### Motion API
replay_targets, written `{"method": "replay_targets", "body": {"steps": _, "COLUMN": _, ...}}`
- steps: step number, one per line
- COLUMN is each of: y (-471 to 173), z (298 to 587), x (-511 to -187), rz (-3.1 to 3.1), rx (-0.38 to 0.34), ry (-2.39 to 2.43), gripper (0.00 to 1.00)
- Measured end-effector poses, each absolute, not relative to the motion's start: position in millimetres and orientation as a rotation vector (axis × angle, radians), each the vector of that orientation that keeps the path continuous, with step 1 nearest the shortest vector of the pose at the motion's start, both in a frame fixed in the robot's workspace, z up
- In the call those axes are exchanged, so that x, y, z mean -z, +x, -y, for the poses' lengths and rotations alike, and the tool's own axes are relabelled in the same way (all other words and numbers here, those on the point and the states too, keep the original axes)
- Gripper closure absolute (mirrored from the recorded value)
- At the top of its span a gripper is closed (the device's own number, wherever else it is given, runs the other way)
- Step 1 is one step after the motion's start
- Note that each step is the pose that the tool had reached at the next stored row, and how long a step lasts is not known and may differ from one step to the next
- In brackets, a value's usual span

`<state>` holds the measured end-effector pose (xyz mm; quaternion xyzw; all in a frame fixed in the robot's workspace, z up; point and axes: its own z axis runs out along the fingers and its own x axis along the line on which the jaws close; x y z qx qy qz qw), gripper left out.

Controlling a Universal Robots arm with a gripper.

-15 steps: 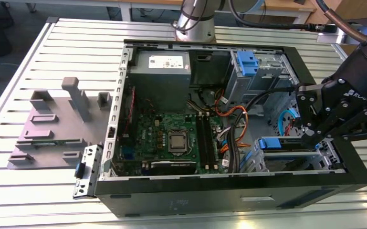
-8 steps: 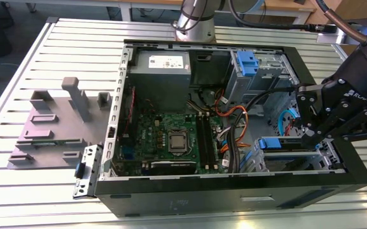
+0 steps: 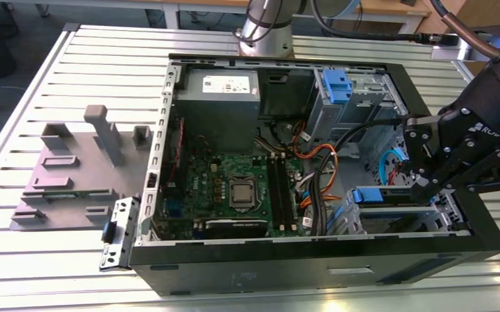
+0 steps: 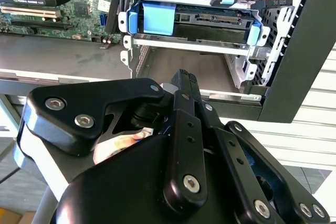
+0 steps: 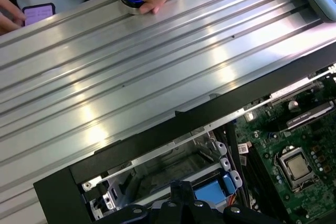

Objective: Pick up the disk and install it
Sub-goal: 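Insert the first disk wire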

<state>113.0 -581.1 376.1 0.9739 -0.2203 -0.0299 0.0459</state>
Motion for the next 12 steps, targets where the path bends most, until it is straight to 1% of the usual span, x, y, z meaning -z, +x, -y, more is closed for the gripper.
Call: {"method": "replay_targets", "body": {"steps": 12, "y": 113.0, "z": 581.1, "x": -375.9, "rz": 0.666, "rx": 0.089, "ry": 2.968, "gripper": 0.89}}
